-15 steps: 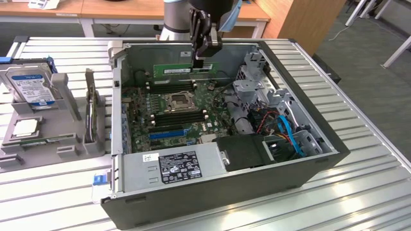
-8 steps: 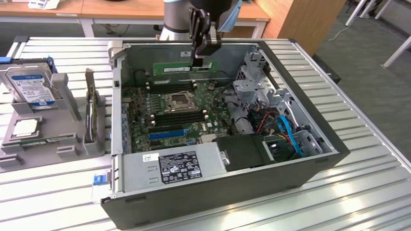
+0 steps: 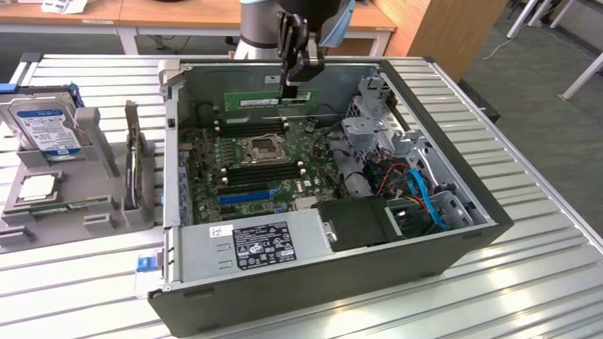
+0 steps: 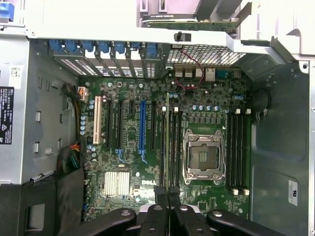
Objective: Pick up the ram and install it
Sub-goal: 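Pick up the ram and move it above insertion slot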
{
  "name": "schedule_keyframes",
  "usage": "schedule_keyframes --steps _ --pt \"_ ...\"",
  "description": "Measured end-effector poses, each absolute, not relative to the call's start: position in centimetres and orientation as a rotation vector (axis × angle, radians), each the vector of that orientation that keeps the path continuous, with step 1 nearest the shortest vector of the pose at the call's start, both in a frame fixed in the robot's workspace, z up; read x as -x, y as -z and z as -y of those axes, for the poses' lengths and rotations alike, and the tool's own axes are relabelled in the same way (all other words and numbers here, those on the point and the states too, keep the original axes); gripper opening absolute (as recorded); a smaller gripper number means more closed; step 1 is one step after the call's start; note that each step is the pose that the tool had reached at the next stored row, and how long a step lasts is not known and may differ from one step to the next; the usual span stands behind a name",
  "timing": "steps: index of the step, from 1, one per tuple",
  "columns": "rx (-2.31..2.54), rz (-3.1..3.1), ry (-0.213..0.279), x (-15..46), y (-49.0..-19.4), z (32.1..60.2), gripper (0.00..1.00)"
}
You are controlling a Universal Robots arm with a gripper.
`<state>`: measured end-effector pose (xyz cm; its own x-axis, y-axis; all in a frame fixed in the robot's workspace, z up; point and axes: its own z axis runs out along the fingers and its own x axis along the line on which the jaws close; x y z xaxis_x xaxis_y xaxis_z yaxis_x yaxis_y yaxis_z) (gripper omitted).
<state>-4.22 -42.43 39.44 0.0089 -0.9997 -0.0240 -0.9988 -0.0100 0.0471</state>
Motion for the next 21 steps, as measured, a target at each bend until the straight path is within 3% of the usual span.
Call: schedule_keyframes --steps 21 --pt "-2.221 2.2 0.083 4.2 -36.9 42.4 0.12"
